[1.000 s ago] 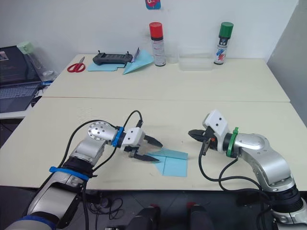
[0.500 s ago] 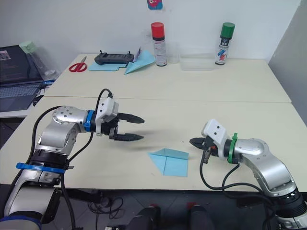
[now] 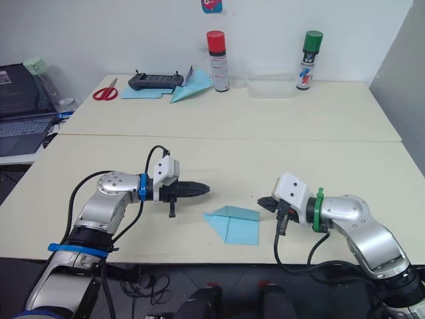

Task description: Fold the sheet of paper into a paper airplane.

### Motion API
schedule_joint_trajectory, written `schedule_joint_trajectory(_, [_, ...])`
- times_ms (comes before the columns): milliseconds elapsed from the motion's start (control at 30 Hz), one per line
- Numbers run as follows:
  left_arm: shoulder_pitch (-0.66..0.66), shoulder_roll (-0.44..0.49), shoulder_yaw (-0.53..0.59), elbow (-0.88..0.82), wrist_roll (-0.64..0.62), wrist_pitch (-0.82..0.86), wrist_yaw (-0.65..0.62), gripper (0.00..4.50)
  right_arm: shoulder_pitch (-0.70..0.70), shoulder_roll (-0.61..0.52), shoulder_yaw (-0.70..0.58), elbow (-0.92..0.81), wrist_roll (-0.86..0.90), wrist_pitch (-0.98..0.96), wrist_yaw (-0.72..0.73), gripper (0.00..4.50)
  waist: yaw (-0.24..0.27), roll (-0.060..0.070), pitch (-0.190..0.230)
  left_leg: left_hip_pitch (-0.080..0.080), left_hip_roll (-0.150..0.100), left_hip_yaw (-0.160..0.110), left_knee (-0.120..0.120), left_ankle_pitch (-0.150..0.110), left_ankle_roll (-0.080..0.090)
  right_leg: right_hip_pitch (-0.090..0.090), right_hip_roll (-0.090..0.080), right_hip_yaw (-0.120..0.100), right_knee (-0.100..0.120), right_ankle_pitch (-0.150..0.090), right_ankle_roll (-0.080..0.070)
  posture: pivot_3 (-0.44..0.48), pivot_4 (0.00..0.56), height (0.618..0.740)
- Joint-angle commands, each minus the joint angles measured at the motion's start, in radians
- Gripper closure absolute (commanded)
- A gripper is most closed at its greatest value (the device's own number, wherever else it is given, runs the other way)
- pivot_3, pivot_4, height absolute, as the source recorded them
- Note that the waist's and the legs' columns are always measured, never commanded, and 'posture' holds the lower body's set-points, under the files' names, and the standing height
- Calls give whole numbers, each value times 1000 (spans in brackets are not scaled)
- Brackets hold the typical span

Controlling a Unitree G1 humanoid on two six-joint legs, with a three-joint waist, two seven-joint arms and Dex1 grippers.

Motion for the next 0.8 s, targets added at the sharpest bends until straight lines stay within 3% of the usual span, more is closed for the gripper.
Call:
schedule_joint_trajectory(33, [-10, -6, -18, -9, 21, -37, -2, 4452, -21, 9, -3, -9, -13, -26, -3, 4500, 1, 0, 0, 0, 0, 0, 0, 0, 0, 0, 0, 0, 0, 0, 0, 0, 150, 740])
schedule_joint_trajectory(567, [-48, -39, -101, 119, 79, -152, -108, 4452, -33, 8, 69, 32, -93, -213, 68, 4500, -1, 0, 0, 0, 0, 1, 0, 0, 0, 0, 0, -1, 0, 0, 0, 0, 150, 740])
schedule_joint_trajectory(800, [-41, -41, -110, 98, 71, -165, -148, 4452, -18, 7, 71, 30, -92, -219, 86, 4500, -1, 0, 0, 0, 0, 1, 0, 0, 0, 0, 0, -1, 0, 0, 0, 0, 150, 740])
